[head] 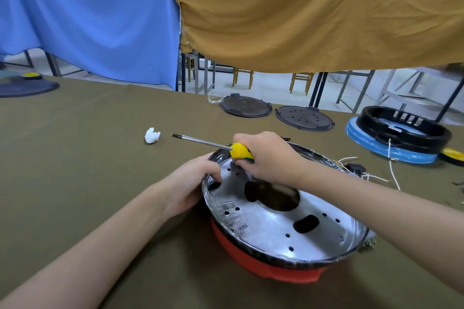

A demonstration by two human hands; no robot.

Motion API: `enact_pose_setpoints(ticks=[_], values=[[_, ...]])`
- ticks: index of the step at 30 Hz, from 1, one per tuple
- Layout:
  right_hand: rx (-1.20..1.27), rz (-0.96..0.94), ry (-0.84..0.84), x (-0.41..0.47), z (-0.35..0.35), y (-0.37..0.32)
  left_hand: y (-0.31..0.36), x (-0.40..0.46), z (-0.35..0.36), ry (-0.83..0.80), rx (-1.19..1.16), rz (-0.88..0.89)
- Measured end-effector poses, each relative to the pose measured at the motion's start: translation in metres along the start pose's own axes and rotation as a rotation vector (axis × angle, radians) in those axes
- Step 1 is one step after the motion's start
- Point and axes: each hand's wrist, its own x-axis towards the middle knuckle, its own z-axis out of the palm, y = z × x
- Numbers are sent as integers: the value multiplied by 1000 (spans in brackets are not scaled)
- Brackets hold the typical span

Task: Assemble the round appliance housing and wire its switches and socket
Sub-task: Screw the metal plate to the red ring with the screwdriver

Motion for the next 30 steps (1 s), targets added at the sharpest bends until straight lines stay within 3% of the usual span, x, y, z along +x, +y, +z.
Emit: enact_pose_setpoints(ticks=[13,16,22,30], values=[[-133,-60,-58,1,1,-5,-1,0,4,82,-1,-23],[-89,-26,-63,-1,-2,-5,0,-1,4,87,-11,-10],[257,172,-58,-4,-12,2,2,-4,6,63,-32,5],[274,174,-24,-2,-6,3,1,-4,5,63,-22,4]])
